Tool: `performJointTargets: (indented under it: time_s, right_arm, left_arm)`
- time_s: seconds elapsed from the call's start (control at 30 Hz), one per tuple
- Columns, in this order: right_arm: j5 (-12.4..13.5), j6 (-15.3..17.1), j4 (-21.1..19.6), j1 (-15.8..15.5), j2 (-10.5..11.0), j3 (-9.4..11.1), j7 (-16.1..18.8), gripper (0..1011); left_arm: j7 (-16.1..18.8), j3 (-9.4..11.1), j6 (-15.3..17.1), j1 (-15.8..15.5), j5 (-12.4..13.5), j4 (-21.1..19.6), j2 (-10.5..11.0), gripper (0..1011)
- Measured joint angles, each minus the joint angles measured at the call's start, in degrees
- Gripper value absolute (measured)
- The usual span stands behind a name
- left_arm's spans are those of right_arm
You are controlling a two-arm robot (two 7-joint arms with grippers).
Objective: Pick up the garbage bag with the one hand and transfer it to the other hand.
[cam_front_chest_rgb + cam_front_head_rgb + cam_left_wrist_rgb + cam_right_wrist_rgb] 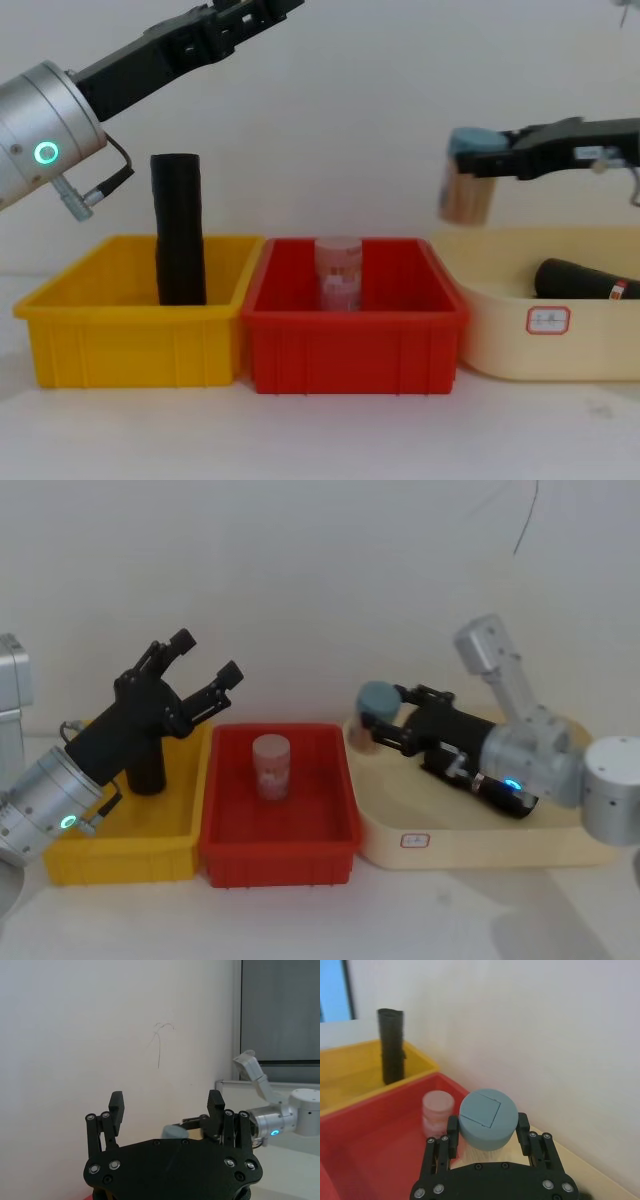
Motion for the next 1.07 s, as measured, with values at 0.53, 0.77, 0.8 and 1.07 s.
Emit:
performJointTargets:
  time_s: [0.53,0.77,0.8,1.07]
  right_arm:
    - [1.94,4.55,-12.04,-11.26,7.27,4.59,-3.56,697]
    - [2.43,4.95,-14.23,-13.87,8.73,4.6,-3.43,891]
    - [2.71,4.77,-14.68,-14.39,8.94,4.72,-3.37,922]
    - [5.06,2.12,-17.73,-17.25,9.88,6.47,-2.76,1000]
  left_arm:
    - [0.0,0.0,0.0,0.0,0.0,0.0,0.0,1002]
    - [0.0,0.0,0.0,0.0,0.0,0.0,0.0,1002]
    - [0.0,0.0,0.0,0.0,0.0,0.0,0.0,1001]
    - [0.0,0.0,0.0,0.0,0.0,0.0,0.0,1002]
